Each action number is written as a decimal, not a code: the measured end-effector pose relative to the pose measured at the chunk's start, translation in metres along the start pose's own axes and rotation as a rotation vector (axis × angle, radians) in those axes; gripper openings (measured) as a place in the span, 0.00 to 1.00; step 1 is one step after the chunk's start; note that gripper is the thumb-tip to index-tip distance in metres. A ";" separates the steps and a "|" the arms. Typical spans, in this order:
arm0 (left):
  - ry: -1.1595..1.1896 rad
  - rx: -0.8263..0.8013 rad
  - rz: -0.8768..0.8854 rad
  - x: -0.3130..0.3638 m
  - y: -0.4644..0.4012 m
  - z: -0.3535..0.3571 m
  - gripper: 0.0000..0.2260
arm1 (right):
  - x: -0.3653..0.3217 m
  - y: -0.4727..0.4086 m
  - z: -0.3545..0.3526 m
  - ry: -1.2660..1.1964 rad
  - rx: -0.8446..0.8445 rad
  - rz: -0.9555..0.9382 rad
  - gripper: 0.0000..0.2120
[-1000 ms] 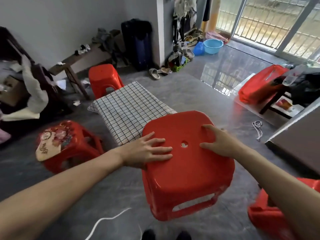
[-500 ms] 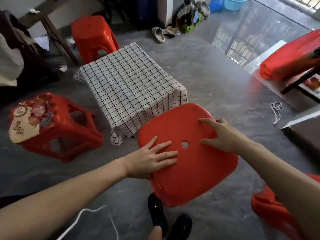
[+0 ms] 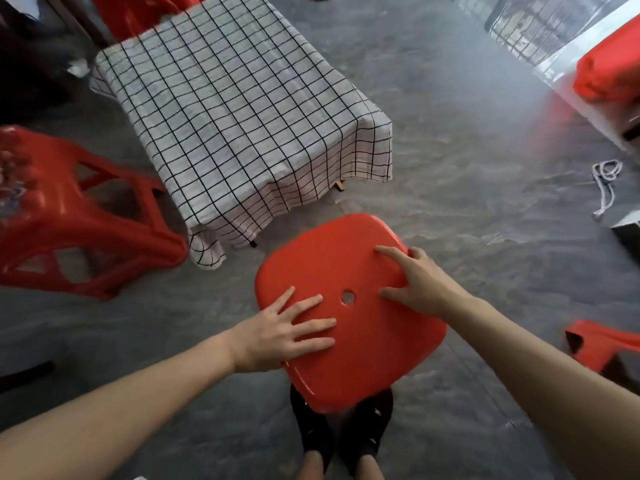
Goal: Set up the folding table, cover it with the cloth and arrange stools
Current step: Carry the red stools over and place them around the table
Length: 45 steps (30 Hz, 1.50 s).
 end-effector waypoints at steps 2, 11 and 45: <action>-0.003 -0.012 -0.013 -0.005 -0.004 0.018 0.33 | 0.003 -0.012 0.016 -0.005 -0.012 0.010 0.39; -0.001 0.057 -0.034 -0.026 -0.021 0.040 0.28 | 0.009 -0.048 0.032 -0.016 0.029 0.046 0.39; 0.005 0.304 -0.237 0.053 -0.093 -0.334 0.24 | -0.017 0.224 -0.208 0.103 0.350 0.394 0.35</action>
Point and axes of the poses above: each hand's wrist, its own y-axis away from the middle knuckle, its own z-axis out of the palm, x = y × z, the point moved 3 cm from there along -y, towards the middle knuckle, and after that the axes turned 14 degrees about y, right-handed, at the moved point
